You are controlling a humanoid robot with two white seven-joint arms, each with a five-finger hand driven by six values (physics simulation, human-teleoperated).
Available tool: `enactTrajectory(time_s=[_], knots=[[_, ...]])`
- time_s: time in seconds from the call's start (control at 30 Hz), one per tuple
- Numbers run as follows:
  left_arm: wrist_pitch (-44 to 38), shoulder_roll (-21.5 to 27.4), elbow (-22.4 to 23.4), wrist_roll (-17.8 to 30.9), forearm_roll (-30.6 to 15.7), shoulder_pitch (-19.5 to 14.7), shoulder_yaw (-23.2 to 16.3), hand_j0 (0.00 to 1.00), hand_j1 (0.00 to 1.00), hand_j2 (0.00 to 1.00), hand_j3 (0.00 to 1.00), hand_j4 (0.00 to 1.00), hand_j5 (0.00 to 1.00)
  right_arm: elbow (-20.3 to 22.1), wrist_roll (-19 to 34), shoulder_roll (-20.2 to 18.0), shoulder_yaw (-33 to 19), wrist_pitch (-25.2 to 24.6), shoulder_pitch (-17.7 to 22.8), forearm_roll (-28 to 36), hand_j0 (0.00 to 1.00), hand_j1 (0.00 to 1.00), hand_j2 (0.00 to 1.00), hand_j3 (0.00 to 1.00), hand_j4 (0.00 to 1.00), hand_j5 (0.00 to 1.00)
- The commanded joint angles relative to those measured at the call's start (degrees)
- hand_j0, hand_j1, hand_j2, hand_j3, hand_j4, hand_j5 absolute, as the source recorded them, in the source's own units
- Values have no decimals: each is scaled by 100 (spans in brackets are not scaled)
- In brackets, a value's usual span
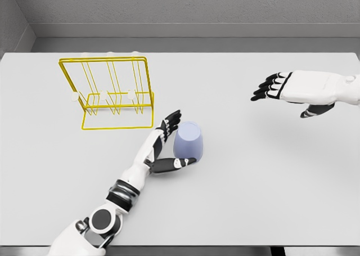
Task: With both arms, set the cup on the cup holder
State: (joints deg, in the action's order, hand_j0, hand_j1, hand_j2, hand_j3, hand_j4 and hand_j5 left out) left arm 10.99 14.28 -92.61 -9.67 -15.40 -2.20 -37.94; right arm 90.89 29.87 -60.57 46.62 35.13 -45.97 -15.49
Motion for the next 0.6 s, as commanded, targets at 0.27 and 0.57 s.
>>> enactTrajectory(time_s=[0.27,0.57], knots=[[-1,-171,130,9,46,-132,-82,100,100,100,100,100,100,-1,10,1,-4,-13,-18,38,100,100,100,100,100,100],[-9,-276,244,9,81,-158,-91,100,100,100,100,100,100,-1,10,1,-4,-13,-9,38,100,100,100,100,100,100]])
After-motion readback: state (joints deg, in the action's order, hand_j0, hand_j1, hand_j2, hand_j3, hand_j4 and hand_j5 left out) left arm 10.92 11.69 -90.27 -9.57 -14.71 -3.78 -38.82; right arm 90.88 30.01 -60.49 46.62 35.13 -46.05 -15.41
